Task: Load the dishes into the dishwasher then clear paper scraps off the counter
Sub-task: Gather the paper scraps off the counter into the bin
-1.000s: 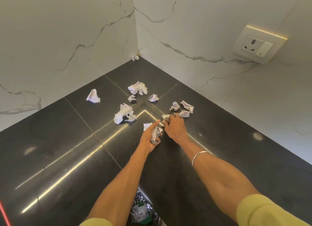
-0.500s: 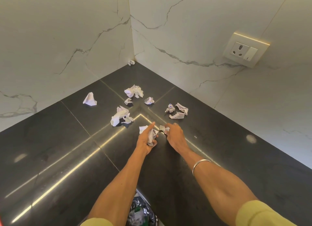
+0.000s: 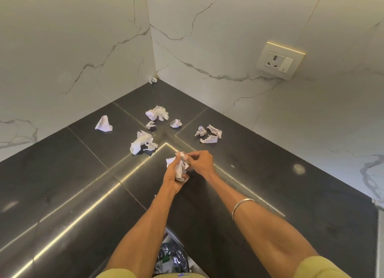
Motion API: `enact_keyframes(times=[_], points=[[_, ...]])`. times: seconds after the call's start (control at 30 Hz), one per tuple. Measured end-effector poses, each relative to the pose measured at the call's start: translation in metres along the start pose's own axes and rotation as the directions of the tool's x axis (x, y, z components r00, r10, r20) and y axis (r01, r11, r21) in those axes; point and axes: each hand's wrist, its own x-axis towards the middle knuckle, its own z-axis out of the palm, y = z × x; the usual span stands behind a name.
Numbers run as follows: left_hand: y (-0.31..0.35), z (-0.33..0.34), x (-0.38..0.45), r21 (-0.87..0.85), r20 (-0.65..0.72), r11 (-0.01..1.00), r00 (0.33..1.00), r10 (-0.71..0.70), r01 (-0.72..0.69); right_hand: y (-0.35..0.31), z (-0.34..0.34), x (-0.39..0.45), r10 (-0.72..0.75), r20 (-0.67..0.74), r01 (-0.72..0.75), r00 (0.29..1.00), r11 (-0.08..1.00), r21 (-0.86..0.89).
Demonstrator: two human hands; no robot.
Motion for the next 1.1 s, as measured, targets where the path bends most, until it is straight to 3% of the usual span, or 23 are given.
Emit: enact_keyframes(times=[0.1, 0.27, 0.33, 0.43, 0.63, 0.8, 1.1], points=[[-0.004, -0.008, -0.007, -0.058, 0.026, 0.998, 1.0, 0.0, 0.001, 0.005, 0.002, -0.009, 0.037, 0.098, -0.034, 0.995, 0.999, -0.026], [-0.006, -0.005, -0.011, -0.049, -0.029, 0.999, 0.999, -0.024, 0.022, -0.003, -0.008, -0.012, 0.001, 0.207, 0.042, 0.978, 0.979, -0.201], [-0.007, -0.002, -0.01, -0.018, -0.05, 1.0, 0.999, -0.005, 0.004, -0.002, -0.007, -0.011, 0.029, 0.144, 0.002, 0.989, 0.977, -0.211], [-0.009, -0.002, -0.008, -0.02, -0.044, 1.0, 0.999, 0.004, -0.005, 0.009, -0.005, -0.018, 0.067, 0.006, -0.066, 0.998, 0.995, -0.08], [-0.005, 0.001, -0.003, -0.041, -0.048, 0.999, 0.999, -0.017, 0.015, 0.026, 0.001, -0.032, 0.135, -0.06, -0.126, 0.989, 0.982, 0.138], [-0.004, 0.012, 0.011, 0.018, -0.134, 0.999, 0.991, -0.025, 0.027, 0.044, -0.003, -0.025, 0.16, -0.095, -0.162, 0.983, 0.987, -0.015], [0.009, 0.035, 0.042, -0.028, -0.185, 1.0, 0.983, -0.005, 0.0, 0.042, -0.033, 0.006, 0.026, -0.19, -0.077, 0.981, 0.962, -0.261]])
